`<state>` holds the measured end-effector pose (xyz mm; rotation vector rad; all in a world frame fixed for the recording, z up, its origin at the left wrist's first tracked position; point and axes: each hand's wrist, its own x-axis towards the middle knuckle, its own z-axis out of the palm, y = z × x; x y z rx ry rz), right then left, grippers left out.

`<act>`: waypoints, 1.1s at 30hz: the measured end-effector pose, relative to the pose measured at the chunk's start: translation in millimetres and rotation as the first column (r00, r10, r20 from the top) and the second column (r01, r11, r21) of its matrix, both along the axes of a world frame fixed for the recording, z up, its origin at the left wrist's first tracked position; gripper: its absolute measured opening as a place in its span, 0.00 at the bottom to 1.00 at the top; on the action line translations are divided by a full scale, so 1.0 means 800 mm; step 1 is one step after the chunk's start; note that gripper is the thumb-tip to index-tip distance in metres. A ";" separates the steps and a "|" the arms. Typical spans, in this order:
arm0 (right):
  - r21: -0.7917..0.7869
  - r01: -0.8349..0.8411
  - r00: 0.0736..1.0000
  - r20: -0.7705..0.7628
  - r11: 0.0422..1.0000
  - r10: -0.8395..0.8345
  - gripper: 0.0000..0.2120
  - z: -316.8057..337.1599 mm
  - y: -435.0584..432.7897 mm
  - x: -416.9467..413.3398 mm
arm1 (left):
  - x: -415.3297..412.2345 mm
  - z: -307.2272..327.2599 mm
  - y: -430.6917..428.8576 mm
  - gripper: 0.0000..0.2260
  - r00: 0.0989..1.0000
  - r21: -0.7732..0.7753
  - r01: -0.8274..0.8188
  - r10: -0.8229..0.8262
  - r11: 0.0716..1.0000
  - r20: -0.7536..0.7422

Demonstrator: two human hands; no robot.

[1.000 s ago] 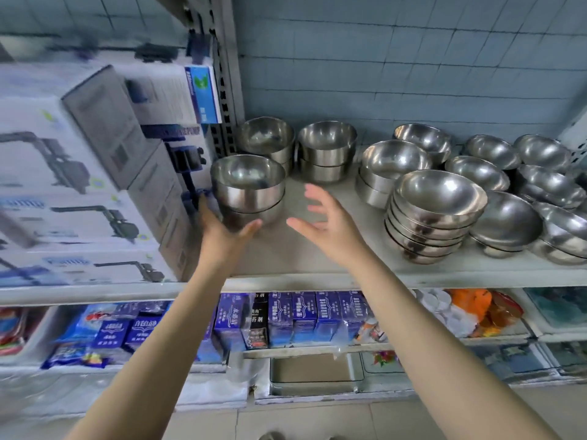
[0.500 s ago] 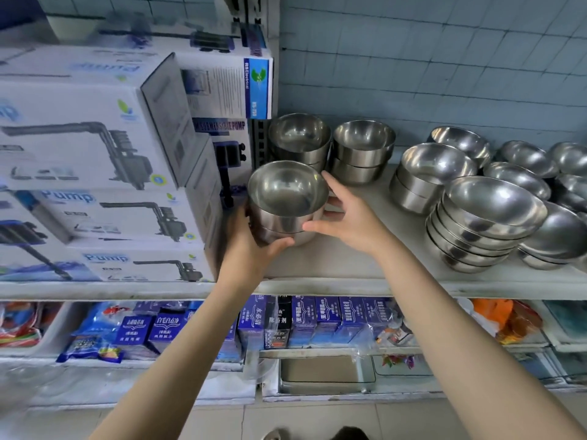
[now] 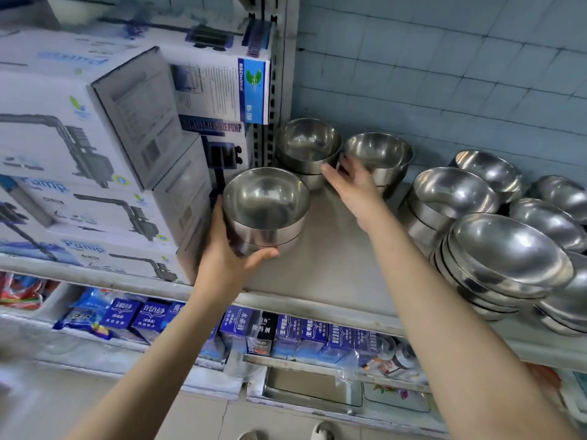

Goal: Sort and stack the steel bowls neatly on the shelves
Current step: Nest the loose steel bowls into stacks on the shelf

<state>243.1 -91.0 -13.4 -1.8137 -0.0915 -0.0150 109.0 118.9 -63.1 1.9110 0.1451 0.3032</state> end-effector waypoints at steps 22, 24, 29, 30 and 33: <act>-0.065 0.095 0.991 0.102 0.993 -0.088 0.54 0.002 0.039 0.048 | -0.013 0.004 0.005 0.55 0.998 -0.010 -0.039 0.039 0.999 -0.043; -0.017 0.098 0.989 0.109 0.995 -0.096 0.55 0.017 0.035 0.035 | -0.013 0.003 0.008 0.55 0.998 0.007 -0.029 0.029 1.000 -0.048; 0.176 0.045 0.987 0.147 0.983 -0.071 0.59 0.058 0.014 -0.027 | -0.013 0.003 0.013 0.55 0.999 0.037 -0.001 0.003 0.999 -0.046; 0.207 0.022 0.987 0.149 0.978 -0.053 0.57 0.062 0.008 -0.042 | -0.013 0.003 0.015 0.55 0.999 0.036 0.008 -0.007 0.999 -0.041; 0.246 -0.078 0.987 0.154 0.966 0.040 0.52 0.064 -0.005 -0.085 | -0.014 0.003 0.015 0.55 0.999 0.038 0.042 -0.040 0.998 -0.034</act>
